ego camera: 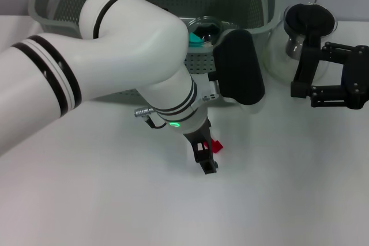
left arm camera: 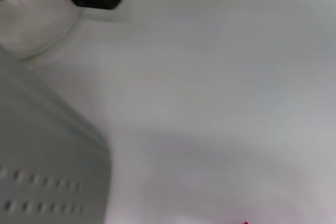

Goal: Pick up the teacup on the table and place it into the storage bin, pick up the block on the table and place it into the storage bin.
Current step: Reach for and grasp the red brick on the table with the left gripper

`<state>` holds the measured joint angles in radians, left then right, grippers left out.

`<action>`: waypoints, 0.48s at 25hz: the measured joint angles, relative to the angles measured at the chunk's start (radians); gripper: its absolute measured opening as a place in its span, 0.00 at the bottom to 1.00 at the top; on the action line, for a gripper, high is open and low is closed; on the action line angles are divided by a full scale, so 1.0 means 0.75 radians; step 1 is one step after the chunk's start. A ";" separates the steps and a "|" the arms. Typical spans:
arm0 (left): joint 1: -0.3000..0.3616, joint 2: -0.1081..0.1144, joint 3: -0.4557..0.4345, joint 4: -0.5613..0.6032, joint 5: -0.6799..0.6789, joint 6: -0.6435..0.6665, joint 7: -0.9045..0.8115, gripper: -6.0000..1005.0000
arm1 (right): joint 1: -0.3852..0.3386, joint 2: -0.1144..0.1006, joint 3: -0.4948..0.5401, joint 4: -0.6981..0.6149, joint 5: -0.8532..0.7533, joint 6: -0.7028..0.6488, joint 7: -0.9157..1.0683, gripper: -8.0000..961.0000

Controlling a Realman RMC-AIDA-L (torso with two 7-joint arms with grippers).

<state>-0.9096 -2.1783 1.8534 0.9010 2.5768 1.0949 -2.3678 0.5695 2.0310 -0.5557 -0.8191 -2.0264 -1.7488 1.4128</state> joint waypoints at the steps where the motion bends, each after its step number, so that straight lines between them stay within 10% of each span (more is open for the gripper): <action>1: -0.002 0.000 0.004 0.005 -0.008 0.012 0.001 0.94 | -0.001 0.000 0.000 0.000 0.000 0.000 0.000 0.97; 12: 0.016 0.000 -0.019 0.119 -0.046 0.118 -0.010 0.92 | -0.003 -0.002 0.007 0.000 0.000 -0.015 -0.012 0.97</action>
<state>-0.8977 -2.1782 1.8394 0.9904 2.5420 1.1835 -2.3750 0.5675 2.0293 -0.5507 -0.8191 -2.0264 -1.7602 1.4035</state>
